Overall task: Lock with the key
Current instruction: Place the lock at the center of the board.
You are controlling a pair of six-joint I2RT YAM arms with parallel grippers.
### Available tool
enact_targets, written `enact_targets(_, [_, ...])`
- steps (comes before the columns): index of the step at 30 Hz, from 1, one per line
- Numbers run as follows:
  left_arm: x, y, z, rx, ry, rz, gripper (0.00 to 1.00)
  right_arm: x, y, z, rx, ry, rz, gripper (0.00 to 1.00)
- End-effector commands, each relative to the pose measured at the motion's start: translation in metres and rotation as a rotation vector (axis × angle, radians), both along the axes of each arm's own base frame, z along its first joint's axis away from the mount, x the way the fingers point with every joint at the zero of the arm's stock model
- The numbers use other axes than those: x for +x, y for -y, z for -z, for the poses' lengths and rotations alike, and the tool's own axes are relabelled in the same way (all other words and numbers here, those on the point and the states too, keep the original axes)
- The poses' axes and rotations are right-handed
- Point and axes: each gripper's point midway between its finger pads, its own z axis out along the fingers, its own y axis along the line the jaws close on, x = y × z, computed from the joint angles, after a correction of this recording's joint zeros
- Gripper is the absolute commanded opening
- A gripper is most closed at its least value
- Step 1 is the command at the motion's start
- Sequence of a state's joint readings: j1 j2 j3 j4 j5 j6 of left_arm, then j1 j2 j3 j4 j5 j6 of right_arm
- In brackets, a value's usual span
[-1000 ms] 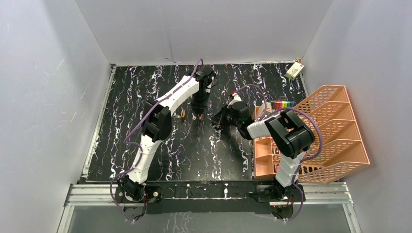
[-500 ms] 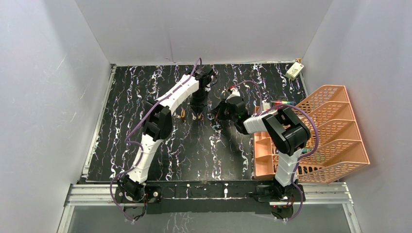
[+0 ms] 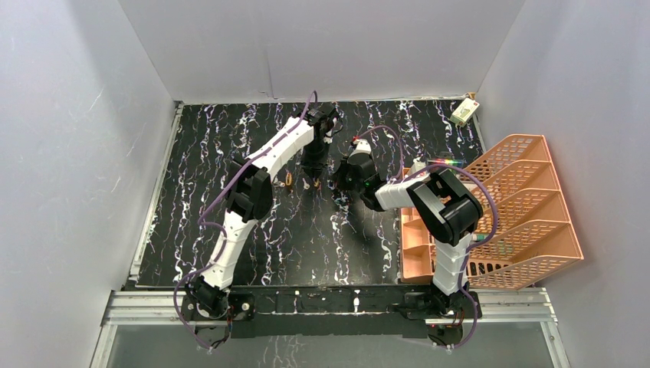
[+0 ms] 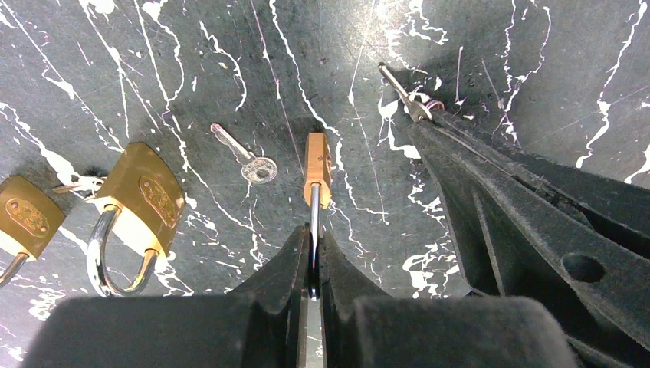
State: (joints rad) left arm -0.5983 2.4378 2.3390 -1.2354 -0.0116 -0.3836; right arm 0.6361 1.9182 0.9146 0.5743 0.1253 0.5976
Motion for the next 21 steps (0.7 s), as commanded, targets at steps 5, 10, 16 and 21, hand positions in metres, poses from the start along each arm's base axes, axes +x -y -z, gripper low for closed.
enact_targets(5, [-0.008,0.010,-0.003,-0.033,-0.036,0.006,0.00,0.009,0.007,-0.006,-0.030,0.033,0.047,0.00])
enact_targets(10, [-0.008,0.011,-0.006,-0.037,-0.035,0.002,0.01,0.008,0.007,-0.007,-0.023,0.029,0.049,0.00])
enact_targets(16, [-0.009,0.018,-0.010,-0.063,-0.030,0.009,0.01,0.007,0.007,-0.003,-0.023,0.020,0.046,0.00])
enact_targets(21, [-0.009,0.019,-0.010,-0.061,-0.027,0.011,0.10,0.007,0.006,-0.004,-0.022,0.020,0.041,0.00])
